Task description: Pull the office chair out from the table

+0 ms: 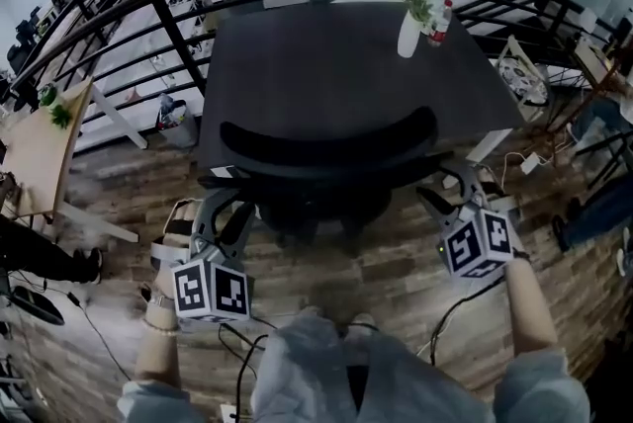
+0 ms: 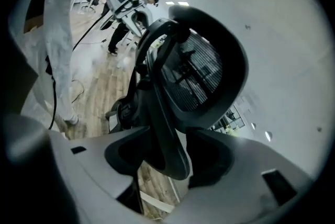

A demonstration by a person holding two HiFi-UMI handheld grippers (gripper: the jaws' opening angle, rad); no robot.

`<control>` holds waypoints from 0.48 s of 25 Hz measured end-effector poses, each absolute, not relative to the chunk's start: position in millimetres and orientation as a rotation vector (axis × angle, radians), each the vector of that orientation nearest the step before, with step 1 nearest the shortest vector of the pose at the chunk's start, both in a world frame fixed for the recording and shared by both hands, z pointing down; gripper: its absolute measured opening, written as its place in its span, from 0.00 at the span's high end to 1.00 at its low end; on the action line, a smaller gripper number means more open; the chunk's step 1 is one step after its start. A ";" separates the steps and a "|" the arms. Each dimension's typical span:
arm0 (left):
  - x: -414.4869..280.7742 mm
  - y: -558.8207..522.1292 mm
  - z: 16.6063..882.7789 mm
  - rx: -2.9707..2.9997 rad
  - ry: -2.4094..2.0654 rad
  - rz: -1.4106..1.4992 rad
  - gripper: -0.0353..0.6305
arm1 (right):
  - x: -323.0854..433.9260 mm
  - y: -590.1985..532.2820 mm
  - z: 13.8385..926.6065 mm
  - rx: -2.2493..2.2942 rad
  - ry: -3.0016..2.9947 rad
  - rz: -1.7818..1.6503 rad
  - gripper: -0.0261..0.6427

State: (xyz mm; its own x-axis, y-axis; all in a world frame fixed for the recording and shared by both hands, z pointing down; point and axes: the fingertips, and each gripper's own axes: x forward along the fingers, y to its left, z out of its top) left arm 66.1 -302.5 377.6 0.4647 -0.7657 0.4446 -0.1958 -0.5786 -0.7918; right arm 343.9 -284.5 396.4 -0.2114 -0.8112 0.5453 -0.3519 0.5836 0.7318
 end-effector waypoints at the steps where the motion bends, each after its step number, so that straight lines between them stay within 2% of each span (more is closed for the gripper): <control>1: 65.0 -303.5 380.9 -2.017 0.775 -1.103 0.73 | 343.7 -286.4 400.3 0.908 -1.786 -0.584 0.63; 4: 65.1 -304.1 387.5 -2.007 0.721 -1.149 0.66 | 344.2 -291.7 409.6 0.812 -1.749 -0.617 0.63; 12: 62.7 -326.5 408.1 -1.882 0.631 -1.270 0.63 | 343.9 -305.9 431.1 0.671 -1.664 -0.656 0.63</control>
